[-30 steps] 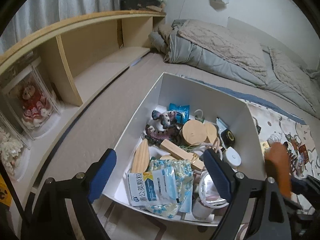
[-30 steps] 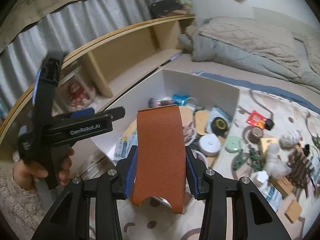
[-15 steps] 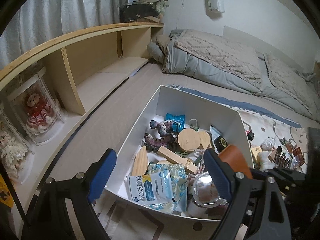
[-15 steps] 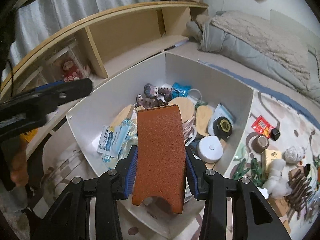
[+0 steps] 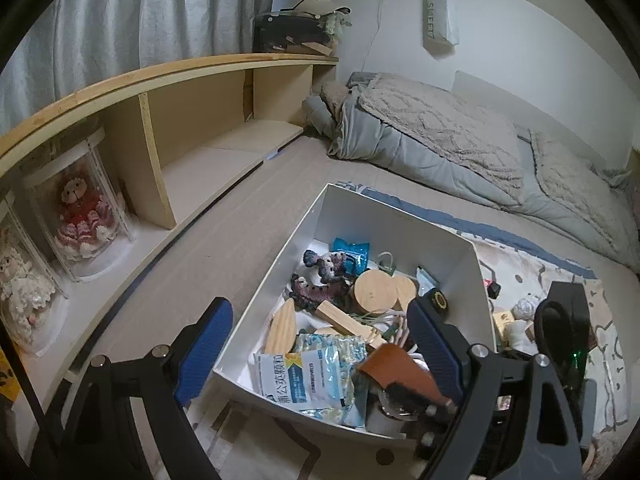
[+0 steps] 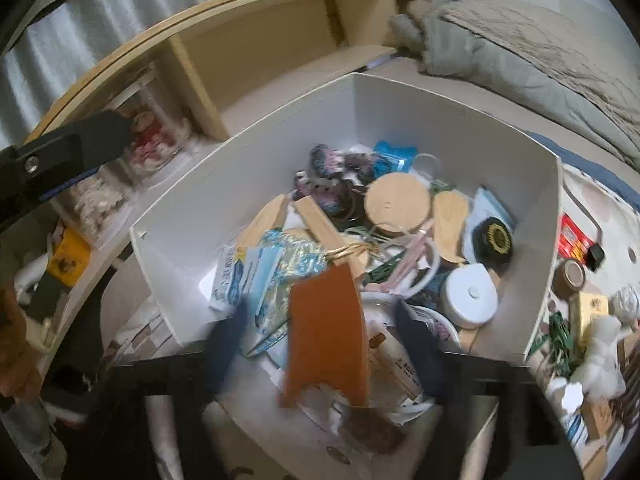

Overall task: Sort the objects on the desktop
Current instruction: 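Lower the leather strip into the white box and open the right tool, then withdraw both open tools from the box back toward the pile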

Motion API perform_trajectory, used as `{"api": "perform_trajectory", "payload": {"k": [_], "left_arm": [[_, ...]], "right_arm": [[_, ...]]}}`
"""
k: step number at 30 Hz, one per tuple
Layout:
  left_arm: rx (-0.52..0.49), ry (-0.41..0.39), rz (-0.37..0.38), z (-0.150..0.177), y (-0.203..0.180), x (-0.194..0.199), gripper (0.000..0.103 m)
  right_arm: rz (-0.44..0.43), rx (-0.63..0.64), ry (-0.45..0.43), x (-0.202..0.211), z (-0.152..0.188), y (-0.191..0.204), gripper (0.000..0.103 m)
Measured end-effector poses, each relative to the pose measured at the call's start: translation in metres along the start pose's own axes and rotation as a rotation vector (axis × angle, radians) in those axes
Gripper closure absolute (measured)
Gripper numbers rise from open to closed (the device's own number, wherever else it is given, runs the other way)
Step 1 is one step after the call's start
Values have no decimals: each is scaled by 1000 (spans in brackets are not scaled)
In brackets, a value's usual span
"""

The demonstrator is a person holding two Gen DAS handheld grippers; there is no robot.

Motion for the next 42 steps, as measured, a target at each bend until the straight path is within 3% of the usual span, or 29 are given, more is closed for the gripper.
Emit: {"api": "perform_trajectory", "payload": {"k": [7,10,18,25,42], "left_arm": [[7,-2,-4,0,0,2,14],[4,-7,-2,0,-1,3,14],[1,-24,-12,-2,-6,9,13],[-22,-91,-30,-2,-11,18,1],[-57,-88,-2,3,-28,29,0]], "right_arm": [[12,-31,-75,16,0,-1,11],[34,-33,-107,25,0,-1,0],[89,-52,-166,46,4,-8,0],[112,-83,-196,62,7,-16,0],[210,-92,-277,114,23,-33,0]]}}
Point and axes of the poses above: each gripper's, at about its wrist camera, not at the fingertips, and x roughly against the way its jaws point, y to its left, z to its underside, the point moved 3 cm from there along -x, roughly the way its jaws point, and after that the axes turned 1 degree about y, right-handed, at the moved point
